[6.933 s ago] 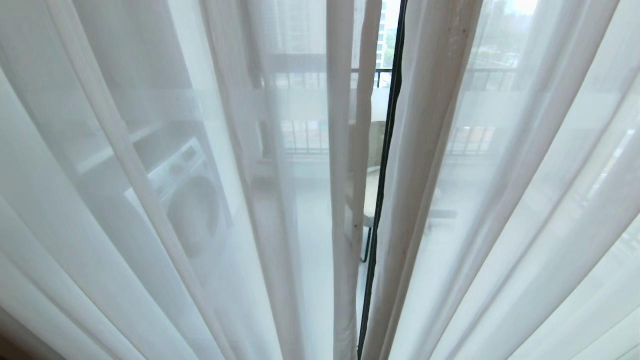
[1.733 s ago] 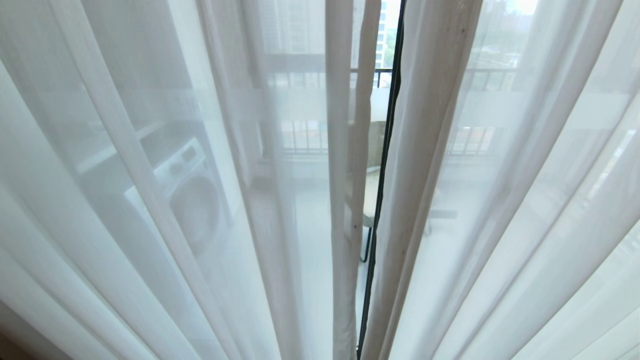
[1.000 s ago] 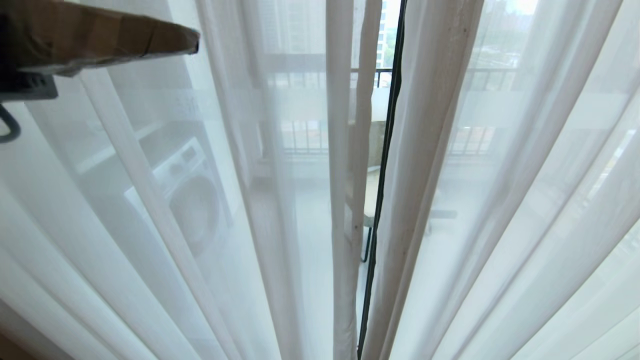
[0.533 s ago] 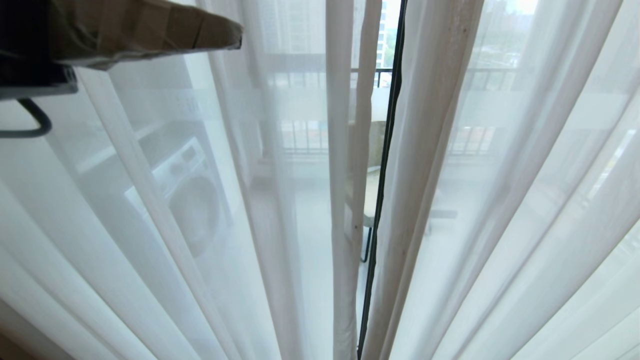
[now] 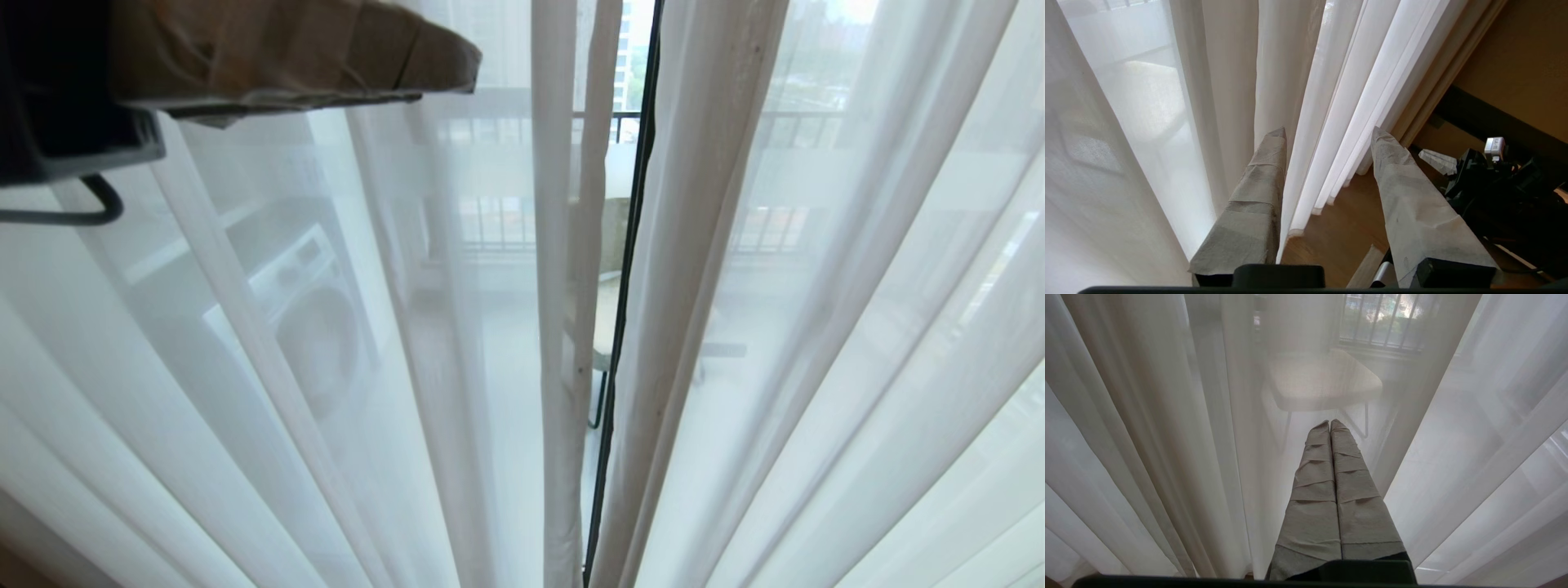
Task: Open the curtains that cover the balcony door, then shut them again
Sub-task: Pull the inner curtains open on both sides
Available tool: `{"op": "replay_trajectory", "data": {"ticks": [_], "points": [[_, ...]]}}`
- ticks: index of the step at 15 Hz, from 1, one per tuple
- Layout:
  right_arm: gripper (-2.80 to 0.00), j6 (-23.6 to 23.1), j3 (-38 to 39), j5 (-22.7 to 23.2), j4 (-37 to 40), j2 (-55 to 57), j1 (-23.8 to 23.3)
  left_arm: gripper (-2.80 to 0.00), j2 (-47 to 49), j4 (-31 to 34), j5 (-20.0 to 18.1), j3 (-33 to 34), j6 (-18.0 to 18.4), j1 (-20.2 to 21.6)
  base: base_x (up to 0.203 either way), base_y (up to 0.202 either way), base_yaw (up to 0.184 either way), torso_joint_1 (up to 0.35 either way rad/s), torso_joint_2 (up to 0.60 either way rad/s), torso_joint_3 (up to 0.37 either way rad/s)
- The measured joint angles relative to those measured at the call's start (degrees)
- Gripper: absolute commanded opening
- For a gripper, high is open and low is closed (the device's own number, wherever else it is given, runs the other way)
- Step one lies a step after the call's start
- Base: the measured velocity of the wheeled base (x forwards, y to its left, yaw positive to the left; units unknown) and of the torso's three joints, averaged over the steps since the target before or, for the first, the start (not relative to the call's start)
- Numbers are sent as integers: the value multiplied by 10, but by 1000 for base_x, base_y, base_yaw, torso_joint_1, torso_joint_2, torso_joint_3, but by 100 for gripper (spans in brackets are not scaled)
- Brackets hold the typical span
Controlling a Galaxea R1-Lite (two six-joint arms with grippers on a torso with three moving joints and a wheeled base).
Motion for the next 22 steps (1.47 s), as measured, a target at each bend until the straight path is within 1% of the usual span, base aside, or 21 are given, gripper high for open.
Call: {"op": "replay_trajectory", "data": {"ticks": [3, 4, 6, 10, 12, 18, 20, 22], "points": [[-280, 0, 0, 0, 0, 0, 0, 0, 15, -4, 1, -8, 0, -8, 0, 0, 0, 0, 0, 0], [-280, 0, 0, 0, 0, 0, 0, 0, 22, -5, 8, -12, 1, -9, 0, 0, 0, 0, 0, 0], [-280, 0, 0, 0, 0, 0, 0, 0, 38, -5, 43, -24, 2, -14, 0, 0, 0, 0, 0, 0], [-280, 0, 0, 0, 0, 0, 0, 0, 75, -11, 135, -60, 4, -22, 0, 0, 0, 0, 0, 0], [-280, 0, 0, 0, 0, 0, 0, 0, 95, -25, 166, -80, 4, -22, 0, 0, 0, 0, 0, 0], [-280, 0, 0, 0, 0, 0, 0, 0, 148, -74, 206, -120, 5, -18, 0, 0, 0, 0, 0, 0], [-280, 0, 0, 0, 0, 0, 0, 0, 163, -78, 213, -132, 16, -11, 0, 0, 0, 0, 0, 0], [-280, 0, 0, 0, 0, 0, 0, 0, 176, -103, 216, -137, 27, 0, 0, 0, 0, 0, 0, 0]]}}
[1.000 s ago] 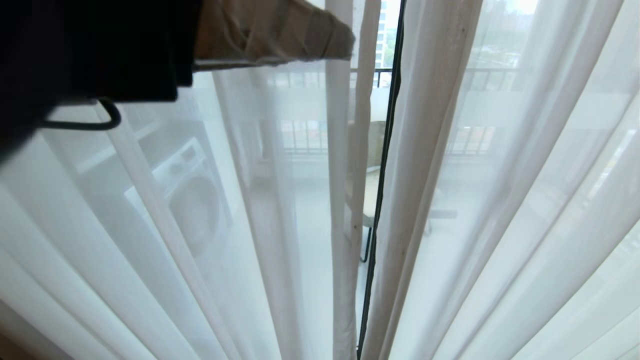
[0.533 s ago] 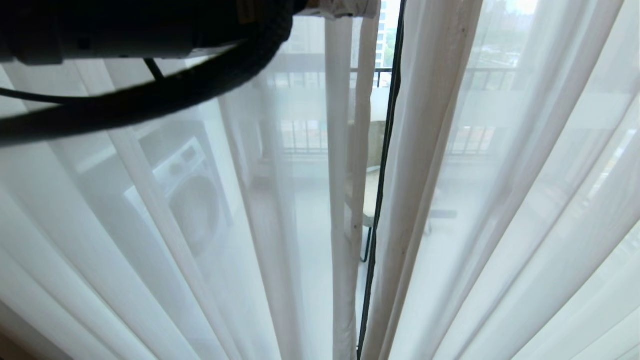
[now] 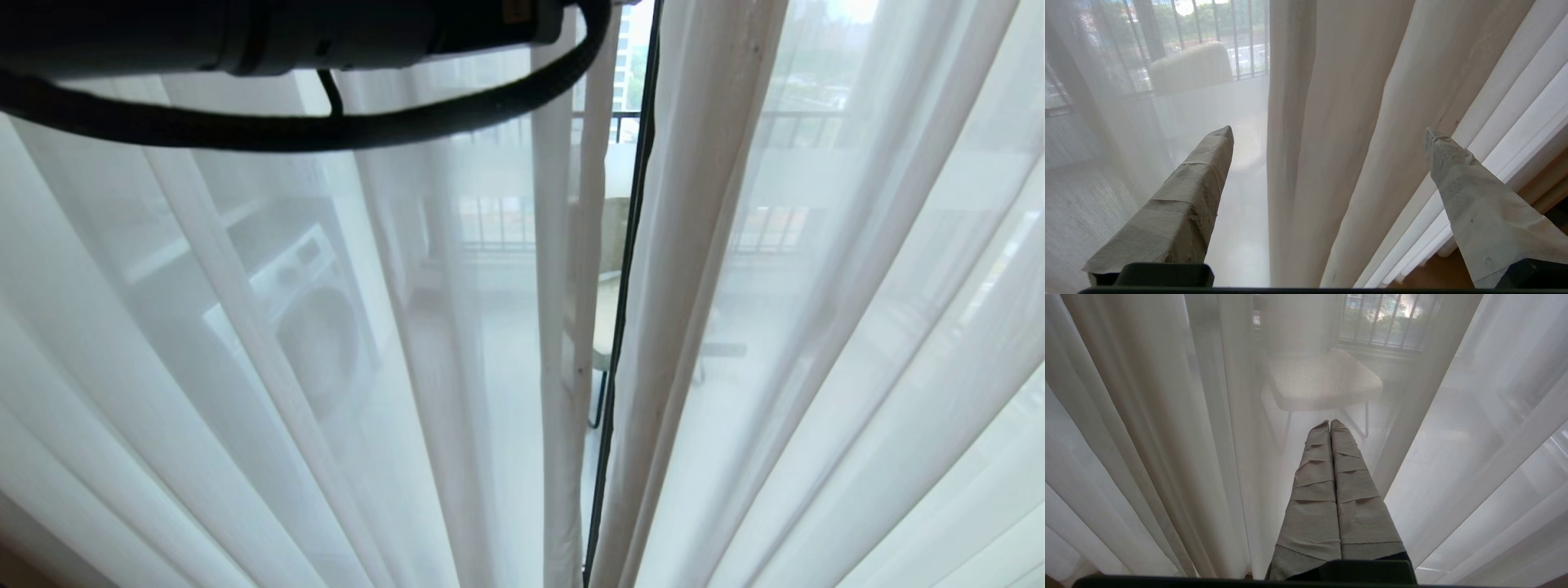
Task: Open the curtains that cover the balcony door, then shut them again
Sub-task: Pull the inner curtains open on both sides
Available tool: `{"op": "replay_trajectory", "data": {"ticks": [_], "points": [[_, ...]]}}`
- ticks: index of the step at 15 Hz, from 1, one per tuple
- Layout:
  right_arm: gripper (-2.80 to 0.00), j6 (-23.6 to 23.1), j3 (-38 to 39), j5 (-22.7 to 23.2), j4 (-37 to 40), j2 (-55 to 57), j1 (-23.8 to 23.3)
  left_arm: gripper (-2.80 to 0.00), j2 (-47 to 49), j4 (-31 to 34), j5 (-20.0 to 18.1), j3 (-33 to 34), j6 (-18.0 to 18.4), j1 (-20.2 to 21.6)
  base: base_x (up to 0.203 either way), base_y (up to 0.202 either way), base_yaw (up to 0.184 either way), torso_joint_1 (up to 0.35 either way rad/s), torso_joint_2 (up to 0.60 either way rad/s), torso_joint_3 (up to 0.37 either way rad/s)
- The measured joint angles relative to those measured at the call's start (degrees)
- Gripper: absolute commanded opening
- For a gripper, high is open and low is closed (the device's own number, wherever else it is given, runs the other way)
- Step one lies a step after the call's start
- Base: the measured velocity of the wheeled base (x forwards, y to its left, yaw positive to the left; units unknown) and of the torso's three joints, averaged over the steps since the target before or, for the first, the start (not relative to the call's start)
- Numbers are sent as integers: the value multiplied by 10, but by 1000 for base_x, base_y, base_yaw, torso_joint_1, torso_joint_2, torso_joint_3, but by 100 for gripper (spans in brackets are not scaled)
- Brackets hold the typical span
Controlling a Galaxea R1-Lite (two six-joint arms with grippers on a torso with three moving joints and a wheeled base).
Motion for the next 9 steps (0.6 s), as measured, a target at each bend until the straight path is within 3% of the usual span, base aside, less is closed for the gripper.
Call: {"op": "replay_trajectory", "data": {"ticks": [3, 9], "points": [[-280, 0, 0, 0, 0, 0, 0, 0, 17, -37, 2, -5, 18, 21, 0, 0, 0, 0, 0, 0], [-280, 0, 0, 0, 0, 0, 0, 0, 40, -42, 2, -29, 22, 54, 0, 0, 0, 0, 0, 0]]}}
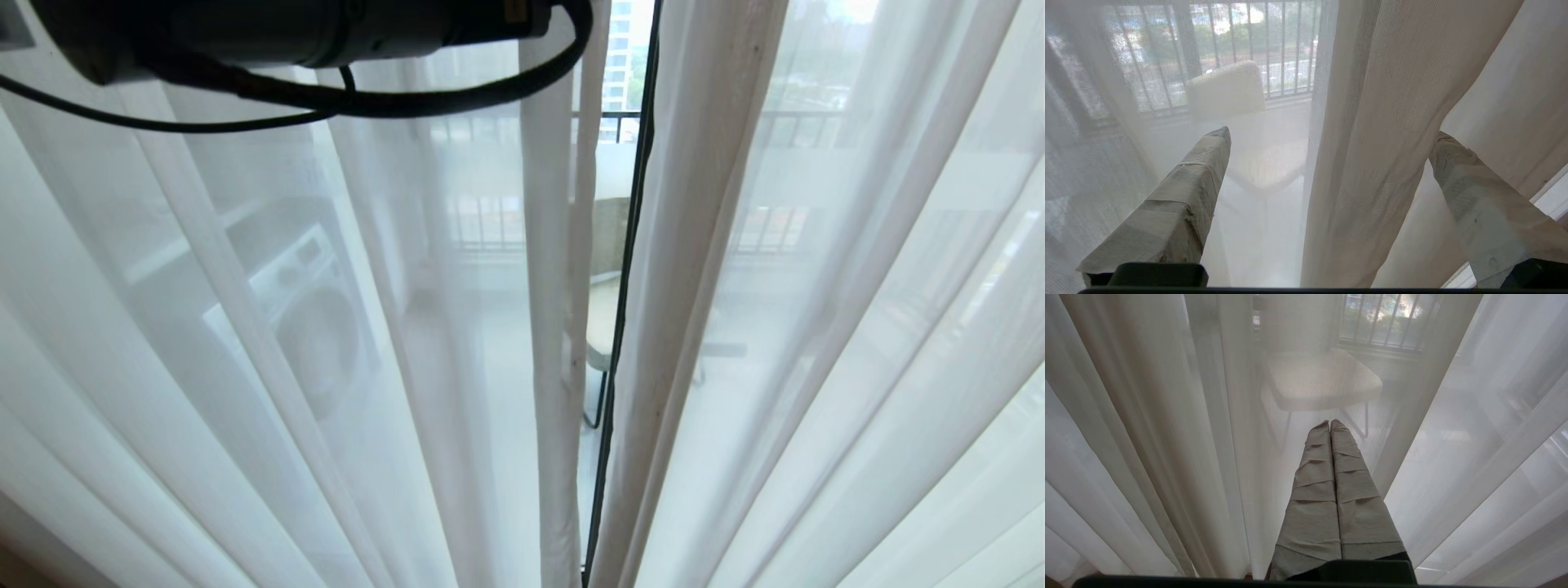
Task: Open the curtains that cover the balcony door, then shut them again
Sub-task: Pull the inner curtains open on both sides
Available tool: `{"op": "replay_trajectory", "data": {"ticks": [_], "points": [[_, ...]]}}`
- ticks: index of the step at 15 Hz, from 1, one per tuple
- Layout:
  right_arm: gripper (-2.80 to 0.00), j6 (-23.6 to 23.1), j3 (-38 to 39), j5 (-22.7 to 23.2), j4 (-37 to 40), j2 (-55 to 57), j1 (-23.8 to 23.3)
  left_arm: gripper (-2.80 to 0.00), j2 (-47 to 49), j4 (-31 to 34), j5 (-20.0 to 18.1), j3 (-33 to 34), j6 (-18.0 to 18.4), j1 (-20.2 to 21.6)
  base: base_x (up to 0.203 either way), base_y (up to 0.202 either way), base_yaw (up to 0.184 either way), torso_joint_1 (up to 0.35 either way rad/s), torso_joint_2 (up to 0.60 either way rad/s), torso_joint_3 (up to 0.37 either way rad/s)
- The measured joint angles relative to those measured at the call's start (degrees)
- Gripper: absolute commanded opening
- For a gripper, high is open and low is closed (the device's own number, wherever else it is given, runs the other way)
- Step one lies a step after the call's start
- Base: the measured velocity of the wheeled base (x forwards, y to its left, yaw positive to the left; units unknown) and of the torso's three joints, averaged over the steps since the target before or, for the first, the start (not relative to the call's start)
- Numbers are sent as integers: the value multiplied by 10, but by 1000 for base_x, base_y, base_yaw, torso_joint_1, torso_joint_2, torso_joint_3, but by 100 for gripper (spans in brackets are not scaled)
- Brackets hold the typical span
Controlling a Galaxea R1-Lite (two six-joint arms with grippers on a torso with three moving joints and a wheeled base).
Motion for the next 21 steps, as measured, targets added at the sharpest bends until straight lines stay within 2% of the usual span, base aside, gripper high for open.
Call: {"op": "replay_trajectory", "data": {"ticks": [5, 9, 14, 15, 21], "points": [[-280, 0, 0, 0, 0, 0, 0, 0, 24, -2, -2, -41, -1, 8, 0, 0, 0, 0, 0, 0], [-280, 0, 0, 0, 0, 0, 0, 0, 52, -36, -3, -79, -2, 8, 0, 0, 0, 0, 0, 0], [-280, 0, 0, 0, 0, 0, 0, 0, 73, -43, -3, -86, -2, 8, 0, 0, 0, 0, 0, 0], [-280, 0, 0, 0, 0, 0, 0, -280, 75, -43, -2, -86, -2, 8, 0, 0, 0, 0, 0, 0], [-280, 0, 0, 0, 0, 0, 0, -280, 80, -47, 0, -84, -1, 12, 0, 0, 0, 0, 0, 0]]}}
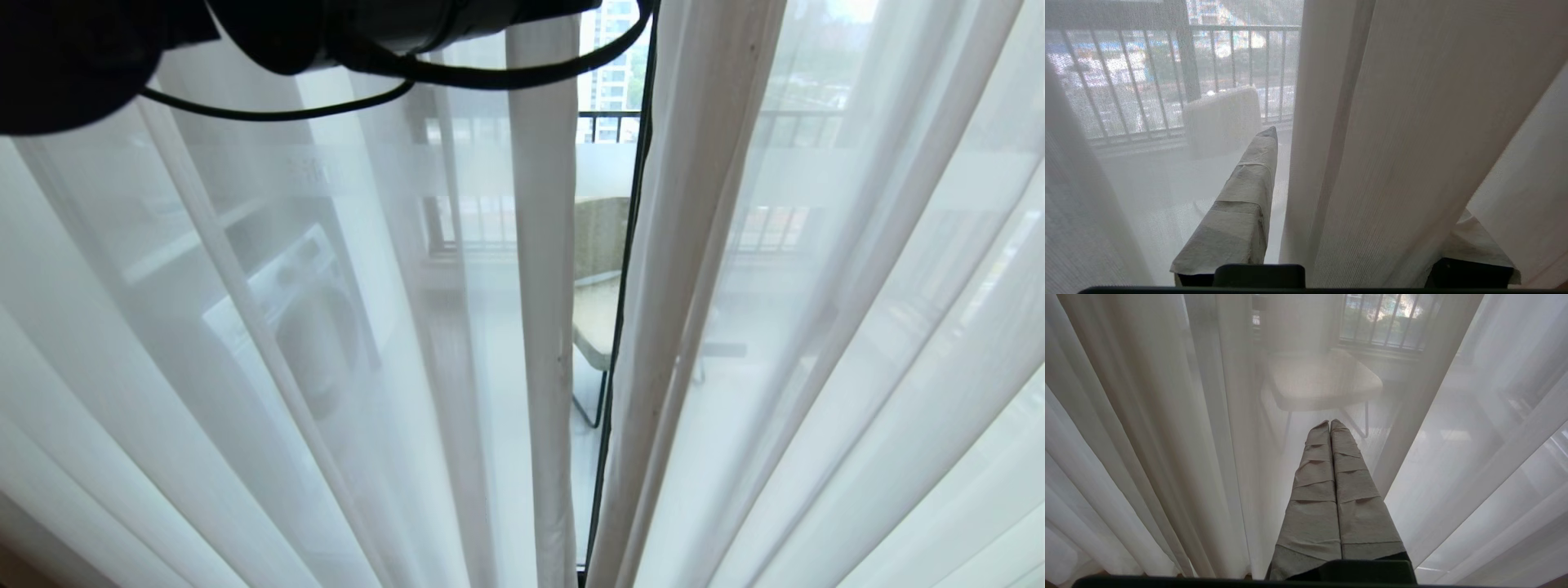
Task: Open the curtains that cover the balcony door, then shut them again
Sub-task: Pull the inner curtains open on both sides
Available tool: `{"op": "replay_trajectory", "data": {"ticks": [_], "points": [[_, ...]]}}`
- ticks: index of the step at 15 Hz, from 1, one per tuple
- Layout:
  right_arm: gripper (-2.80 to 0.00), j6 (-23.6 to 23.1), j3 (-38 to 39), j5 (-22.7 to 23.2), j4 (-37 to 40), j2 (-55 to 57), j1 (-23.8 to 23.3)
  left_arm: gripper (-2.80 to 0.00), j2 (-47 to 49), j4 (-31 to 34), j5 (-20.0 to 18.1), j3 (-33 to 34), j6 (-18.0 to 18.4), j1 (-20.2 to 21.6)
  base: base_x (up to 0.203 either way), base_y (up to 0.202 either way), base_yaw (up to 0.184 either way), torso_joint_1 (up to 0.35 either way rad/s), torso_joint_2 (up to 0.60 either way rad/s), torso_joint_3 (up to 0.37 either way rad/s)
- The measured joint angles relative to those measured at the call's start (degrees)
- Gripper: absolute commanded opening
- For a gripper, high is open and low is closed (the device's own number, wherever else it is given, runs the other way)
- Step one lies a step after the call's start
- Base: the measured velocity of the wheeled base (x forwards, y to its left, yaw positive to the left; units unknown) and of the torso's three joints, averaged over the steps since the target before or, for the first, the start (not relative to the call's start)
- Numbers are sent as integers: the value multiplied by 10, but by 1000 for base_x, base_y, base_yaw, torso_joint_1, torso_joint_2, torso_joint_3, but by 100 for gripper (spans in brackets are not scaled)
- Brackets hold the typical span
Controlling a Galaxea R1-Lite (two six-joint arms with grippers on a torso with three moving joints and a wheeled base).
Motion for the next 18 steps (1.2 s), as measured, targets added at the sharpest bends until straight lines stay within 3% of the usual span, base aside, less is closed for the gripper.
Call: {"op": "replay_trajectory", "data": {"ticks": [4, 7, 14, 18], "points": [[-280, 0, 0, 0, 0, 0, 0, -280, -5, -1, 2, 4, 2, 17, 0, 0, 0, 0, 0, 0], [-280, 0, 0, 0, 0, 0, 0, -280, -13, -1, 25, 8, 2, 33, 0, 0, 0, 0, 0, 0], [-280, 0, 0, 0, 0, 0, 0, -280, -72, -1, 27, 81, 4, 86, 0, 0, 0, 0, 0, 0], [-280, 0, 0, 0, 0, 0, 0, -280, -94, 0, 26, 94, 36, 123, 0, 0, 0, 0, 0, 0]]}}
